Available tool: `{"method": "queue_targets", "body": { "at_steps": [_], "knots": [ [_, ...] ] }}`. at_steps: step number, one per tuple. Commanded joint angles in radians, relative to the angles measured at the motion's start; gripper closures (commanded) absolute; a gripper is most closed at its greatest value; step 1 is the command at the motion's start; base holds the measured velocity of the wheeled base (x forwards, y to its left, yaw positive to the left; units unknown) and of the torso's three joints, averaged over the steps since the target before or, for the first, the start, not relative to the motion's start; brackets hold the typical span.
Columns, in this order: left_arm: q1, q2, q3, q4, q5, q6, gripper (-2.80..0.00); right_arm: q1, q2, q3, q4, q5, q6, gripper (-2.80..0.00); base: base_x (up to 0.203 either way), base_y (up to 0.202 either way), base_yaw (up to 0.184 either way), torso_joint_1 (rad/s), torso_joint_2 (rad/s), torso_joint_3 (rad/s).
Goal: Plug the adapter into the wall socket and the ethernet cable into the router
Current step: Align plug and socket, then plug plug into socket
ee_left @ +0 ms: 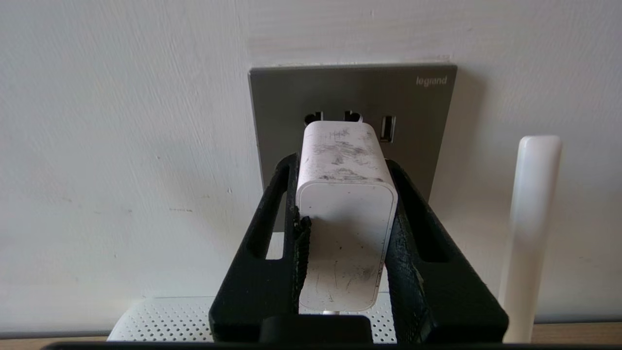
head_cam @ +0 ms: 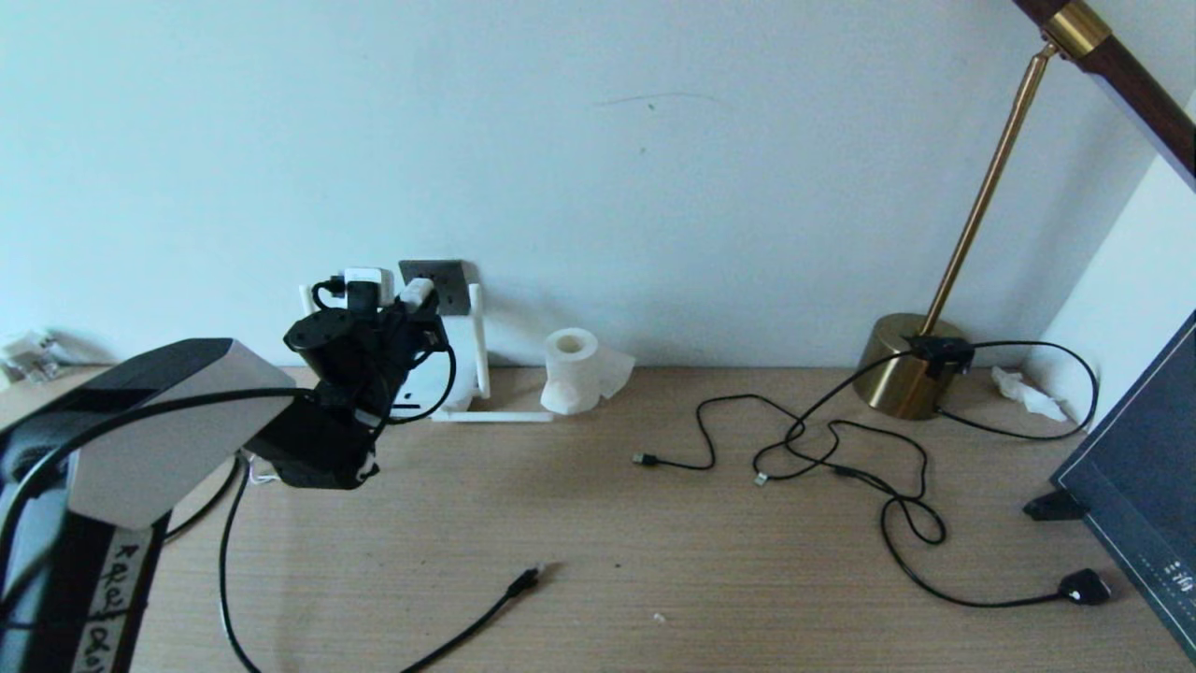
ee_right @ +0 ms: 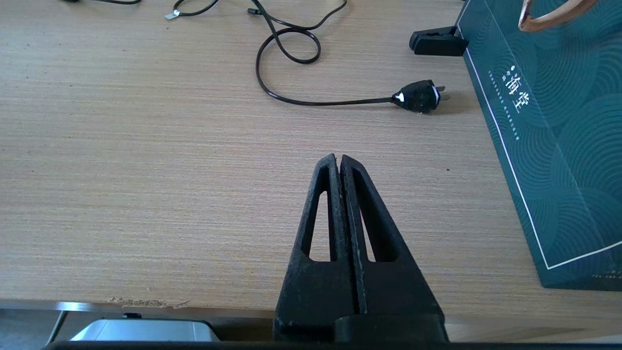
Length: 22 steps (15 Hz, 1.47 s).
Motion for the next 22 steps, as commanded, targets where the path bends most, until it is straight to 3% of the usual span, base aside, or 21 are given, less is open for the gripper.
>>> {"method": "queue_targets", "body": {
  "at_steps": [1,22],
  "knots": [
    [0.000,-0.001,-0.009,-0.006,0.001,0.000,0.00,0.000,0.000,0.000,0.002,0.000,0.000,0.00,0.000,0.000,0.000,0.000,0.00,0.000],
    [-0.001,0.041,-0.119,0.063,0.001,-0.001,0.00,0.000,0.000,0.000,0.002,0.000,0.000,0.00,0.000,0.000,0.000,0.000,0.00,0.000]
  ]
}}
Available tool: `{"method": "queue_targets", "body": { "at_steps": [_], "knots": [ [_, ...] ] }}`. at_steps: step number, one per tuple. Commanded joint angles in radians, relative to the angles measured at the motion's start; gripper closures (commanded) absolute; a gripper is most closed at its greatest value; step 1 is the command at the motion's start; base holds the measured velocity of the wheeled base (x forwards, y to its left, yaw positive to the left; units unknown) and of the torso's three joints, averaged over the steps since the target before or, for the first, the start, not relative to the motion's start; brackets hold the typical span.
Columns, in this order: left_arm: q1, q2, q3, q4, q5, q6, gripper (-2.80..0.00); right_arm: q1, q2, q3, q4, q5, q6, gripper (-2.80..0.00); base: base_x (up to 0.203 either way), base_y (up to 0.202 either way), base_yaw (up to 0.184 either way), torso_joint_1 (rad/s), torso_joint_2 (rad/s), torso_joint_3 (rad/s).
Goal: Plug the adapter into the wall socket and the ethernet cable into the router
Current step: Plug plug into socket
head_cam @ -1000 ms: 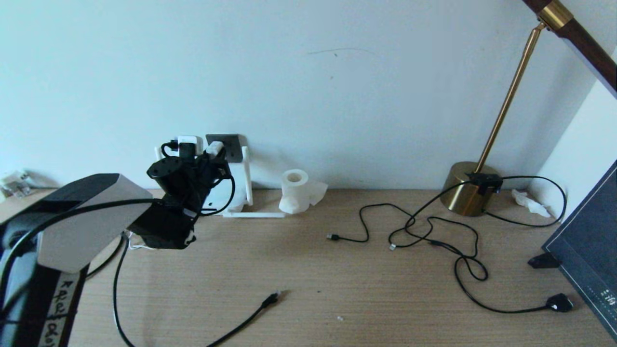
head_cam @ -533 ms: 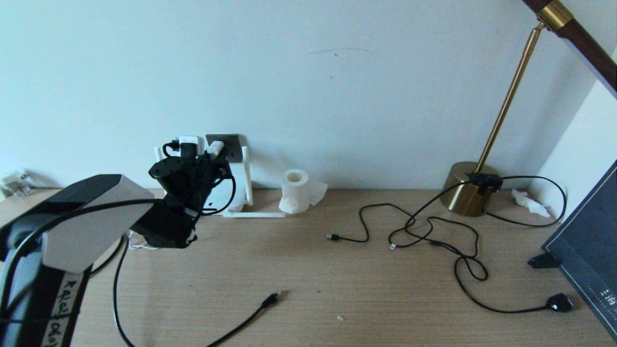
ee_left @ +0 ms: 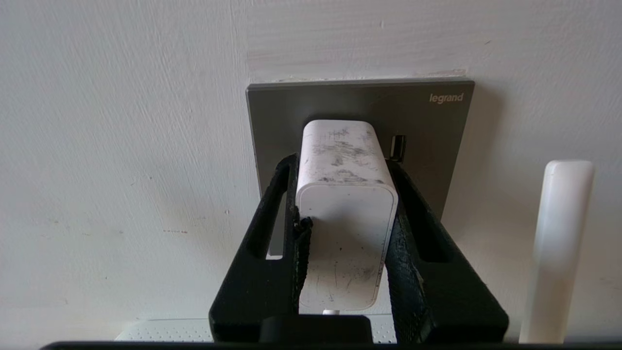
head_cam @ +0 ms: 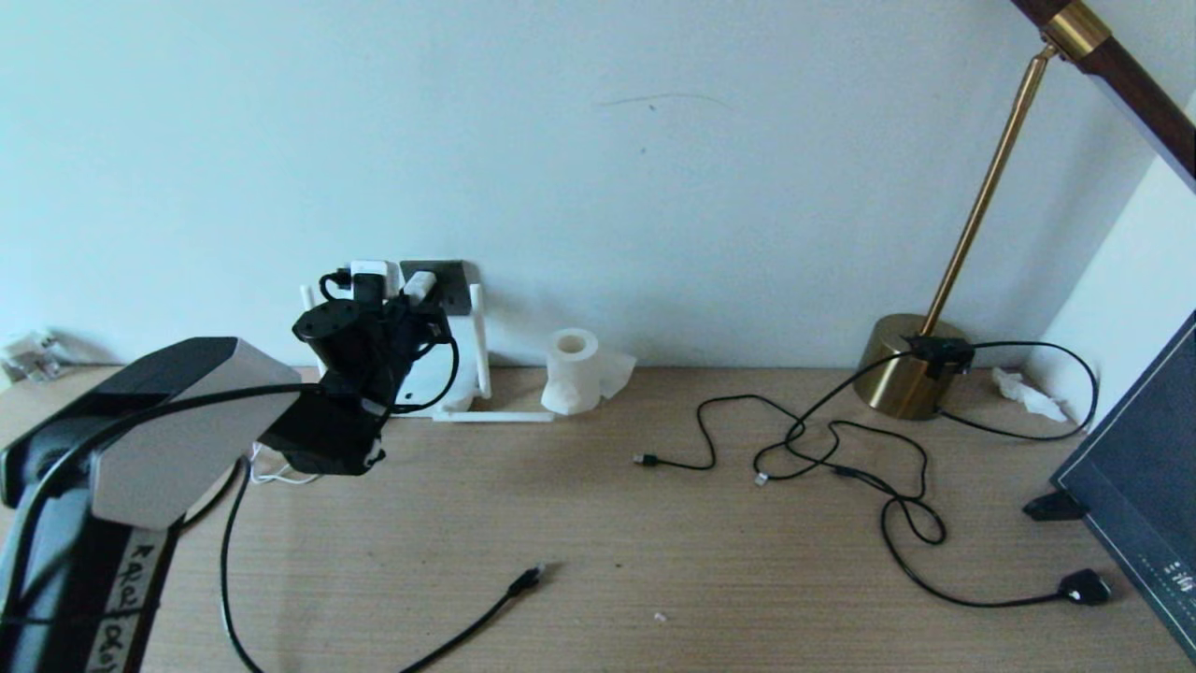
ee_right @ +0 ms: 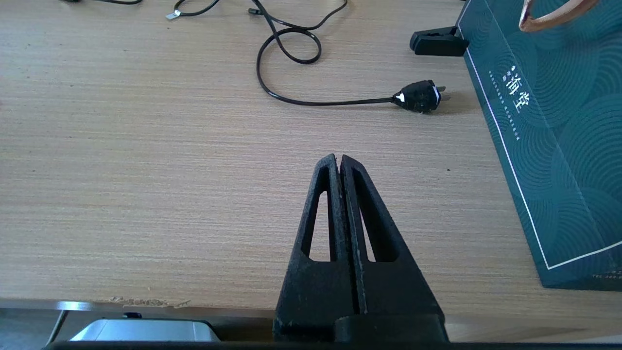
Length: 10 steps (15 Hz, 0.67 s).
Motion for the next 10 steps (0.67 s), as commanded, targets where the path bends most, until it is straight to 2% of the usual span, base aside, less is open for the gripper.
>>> {"method": "queue_targets", "body": {
  "at_steps": [1,10],
  "knots": [
    [0.000,0.007,-0.016,-0.005,0.002,0.000,0.00,0.000,0.000,0.000,0.002,-0.001,0.000,0.00,0.000,0.000,0.000,0.000,0.00,0.000],
    [-0.001,0.015,-0.043,0.013,0.004,-0.004,0.00,0.000,0.000,0.001,0.002,-0.001,0.000,0.00,0.000,0.000,0.000,0.000,0.00,0.000]
  ]
}}
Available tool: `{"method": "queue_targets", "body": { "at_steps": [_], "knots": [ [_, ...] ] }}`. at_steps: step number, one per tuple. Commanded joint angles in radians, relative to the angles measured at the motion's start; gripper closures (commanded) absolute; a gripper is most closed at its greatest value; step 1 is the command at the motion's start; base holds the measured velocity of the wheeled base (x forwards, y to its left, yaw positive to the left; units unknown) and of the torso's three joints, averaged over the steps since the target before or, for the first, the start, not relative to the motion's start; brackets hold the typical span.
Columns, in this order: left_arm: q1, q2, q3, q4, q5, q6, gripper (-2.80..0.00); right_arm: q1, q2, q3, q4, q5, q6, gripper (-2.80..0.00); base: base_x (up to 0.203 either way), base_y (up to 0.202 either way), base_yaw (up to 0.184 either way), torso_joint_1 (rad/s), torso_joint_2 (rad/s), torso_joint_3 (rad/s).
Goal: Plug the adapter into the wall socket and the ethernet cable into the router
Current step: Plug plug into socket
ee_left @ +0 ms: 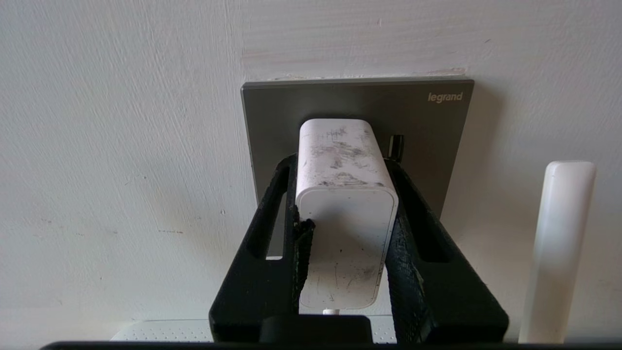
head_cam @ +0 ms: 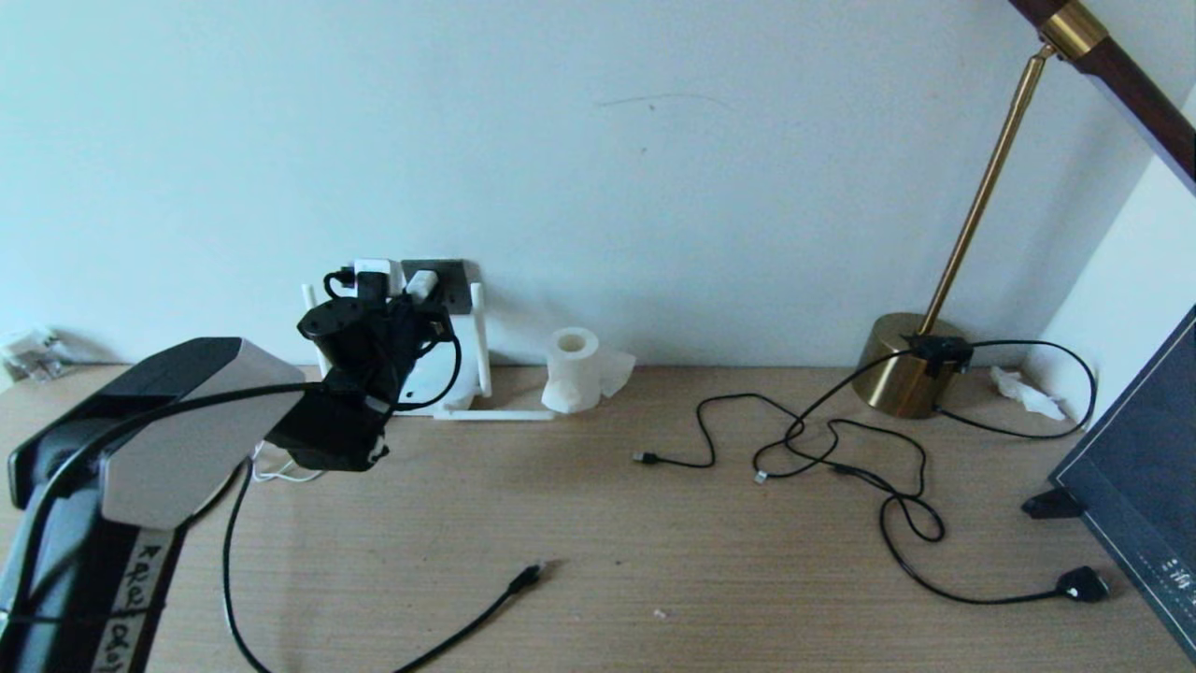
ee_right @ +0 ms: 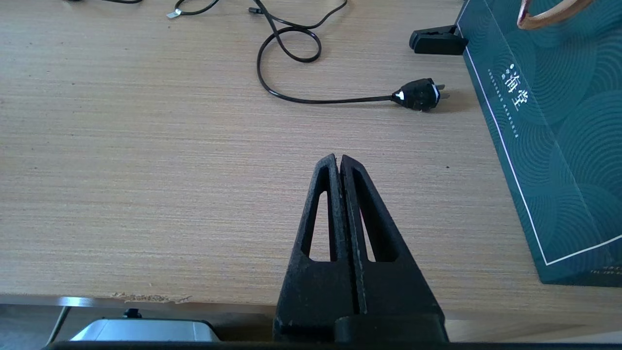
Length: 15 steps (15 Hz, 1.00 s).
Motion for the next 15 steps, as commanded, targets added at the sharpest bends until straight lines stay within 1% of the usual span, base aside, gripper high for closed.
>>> {"method": "queue_targets", "body": {
  "at_steps": [1,5,8,11,13,15],
  "knots": [
    [0.000,0.001,-0.007,-0.009,0.002,0.000,0.00,0.000,0.000,0.000,0.002,0.000,-0.001,0.00,0.000,0.000,0.000,0.000,0.00,0.000],
    [0.000,0.001,-0.007,-0.007,0.004,-0.002,0.00,0.000,0.000,0.000,0.002,0.000,-0.001,0.00,0.000,0.000,0.000,0.000,0.00,0.000],
    [-0.005,0.009,-0.012,-0.003,0.017,-0.007,0.00,0.000,0.000,-0.001,0.002,0.000,-0.001,0.00,0.000,0.000,0.000,0.000,0.00,0.000],
    [-0.008,0.030,-0.052,0.007,0.041,-0.012,0.00,0.000,0.000,0.000,0.002,0.000,-0.001,0.00,0.000,0.000,0.000,0.000,0.00,0.000],
    [-0.008,0.060,-0.107,0.015,0.064,-0.012,0.00,0.000,0.000,0.000,0.002,0.000,-0.001,0.00,0.000,0.000,0.000,0.000,0.00,0.000],
    [-0.010,0.063,-0.112,0.017,0.065,-0.014,0.00,0.000,0.000,0.000,0.002,0.000,-0.001,0.00,0.000,0.000,0.000,0.000,0.00,0.000]
  ]
}}
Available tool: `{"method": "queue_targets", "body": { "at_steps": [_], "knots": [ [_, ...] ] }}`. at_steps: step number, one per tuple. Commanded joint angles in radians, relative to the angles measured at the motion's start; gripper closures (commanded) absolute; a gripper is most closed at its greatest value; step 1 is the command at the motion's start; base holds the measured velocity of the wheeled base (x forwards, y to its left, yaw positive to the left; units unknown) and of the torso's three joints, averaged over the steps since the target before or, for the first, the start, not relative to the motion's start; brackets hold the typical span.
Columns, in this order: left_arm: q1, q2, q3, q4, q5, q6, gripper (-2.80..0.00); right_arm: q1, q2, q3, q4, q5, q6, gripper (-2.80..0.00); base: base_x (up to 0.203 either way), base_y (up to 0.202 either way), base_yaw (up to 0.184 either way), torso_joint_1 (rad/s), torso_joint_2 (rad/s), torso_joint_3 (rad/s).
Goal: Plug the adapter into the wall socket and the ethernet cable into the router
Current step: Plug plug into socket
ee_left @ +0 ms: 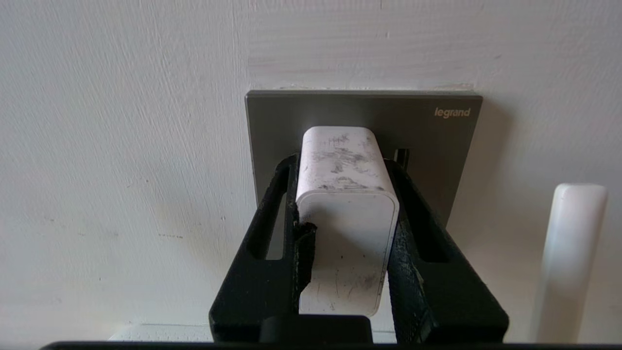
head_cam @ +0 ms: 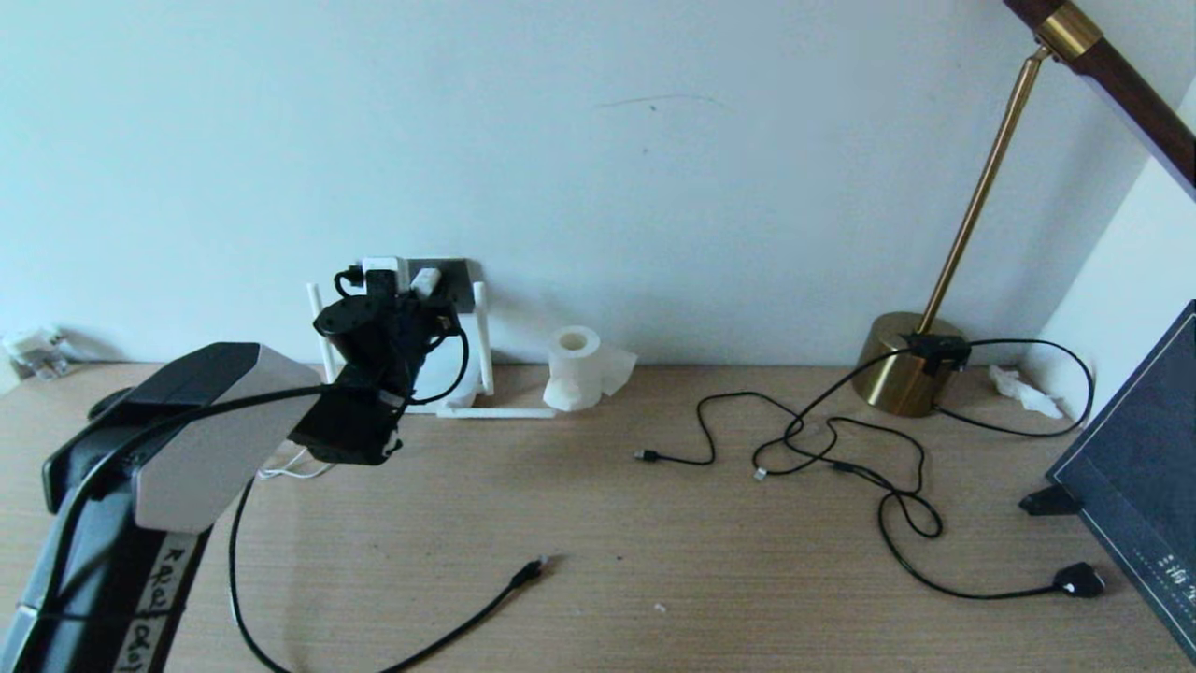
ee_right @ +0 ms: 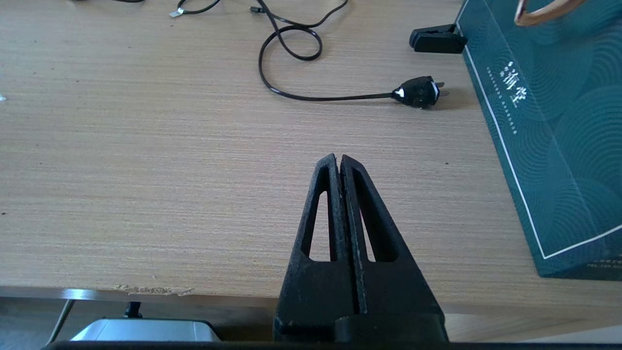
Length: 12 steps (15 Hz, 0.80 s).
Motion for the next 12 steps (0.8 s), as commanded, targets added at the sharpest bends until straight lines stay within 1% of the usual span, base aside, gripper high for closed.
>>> {"method": "queue_targets", "body": {
  "at_steps": [1,5,8,12],
  "knots": [
    [0.001,0.011,-0.006,-0.003,0.001,0.001,0.00,0.000,0.000,-0.001,0.002,0.000,0.000,0.00,0.000,0.000,0.000,0.000,0.00,0.000],
    [-0.001,0.026,-0.021,0.001,0.005,0.001,0.00,0.000,0.000,0.000,0.002,0.000,0.000,0.00,0.000,0.000,0.000,0.000,0.00,0.000],
    [-0.002,0.029,-0.020,0.009,0.024,-0.027,0.00,0.000,0.000,-0.001,0.002,0.000,0.000,0.00,0.000,0.000,0.000,0.000,0.00,0.000],
    [-0.004,0.029,-0.020,0.013,0.027,-0.028,0.00,0.000,0.000,0.000,0.002,0.000,0.000,0.00,0.000,0.000,0.000,0.000,0.00,0.000]
  ]
}}
